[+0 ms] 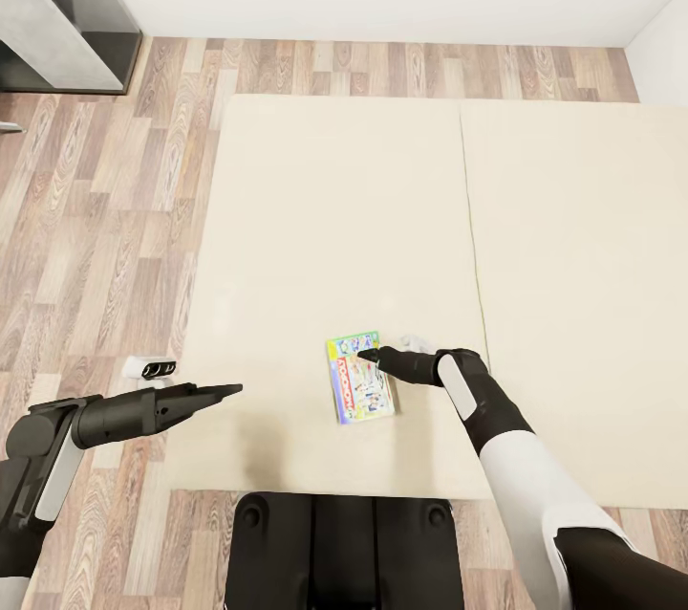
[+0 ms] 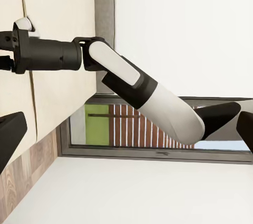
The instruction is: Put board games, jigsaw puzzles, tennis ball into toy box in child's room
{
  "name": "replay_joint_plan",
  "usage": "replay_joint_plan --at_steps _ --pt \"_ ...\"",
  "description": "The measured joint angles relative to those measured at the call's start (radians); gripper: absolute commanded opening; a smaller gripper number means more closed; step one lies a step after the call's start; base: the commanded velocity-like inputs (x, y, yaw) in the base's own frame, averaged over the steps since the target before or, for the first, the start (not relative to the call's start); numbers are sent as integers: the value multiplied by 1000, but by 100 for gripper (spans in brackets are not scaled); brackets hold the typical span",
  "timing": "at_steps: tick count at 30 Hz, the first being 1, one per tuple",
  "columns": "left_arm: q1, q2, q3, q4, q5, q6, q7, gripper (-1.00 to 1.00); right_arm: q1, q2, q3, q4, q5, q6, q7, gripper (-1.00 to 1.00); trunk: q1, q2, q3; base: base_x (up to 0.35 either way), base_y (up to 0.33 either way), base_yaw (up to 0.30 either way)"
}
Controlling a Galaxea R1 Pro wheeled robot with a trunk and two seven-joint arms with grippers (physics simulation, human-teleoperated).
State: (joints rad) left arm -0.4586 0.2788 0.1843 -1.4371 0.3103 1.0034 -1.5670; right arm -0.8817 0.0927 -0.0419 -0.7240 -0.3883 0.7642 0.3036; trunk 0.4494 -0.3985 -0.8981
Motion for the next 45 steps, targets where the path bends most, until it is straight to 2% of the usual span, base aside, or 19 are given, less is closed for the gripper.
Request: replay_joint_plan --at_steps 14,45 --pt "0 0 0 0 0 0 0 100 1 -12 -1 3 0 -8 2 100 0 0 0 0 0 0" --pt "0 0 0 0 0 0 0 100 2 -2 6 5 1 -13 2 100 0 0 0 0 0 0"
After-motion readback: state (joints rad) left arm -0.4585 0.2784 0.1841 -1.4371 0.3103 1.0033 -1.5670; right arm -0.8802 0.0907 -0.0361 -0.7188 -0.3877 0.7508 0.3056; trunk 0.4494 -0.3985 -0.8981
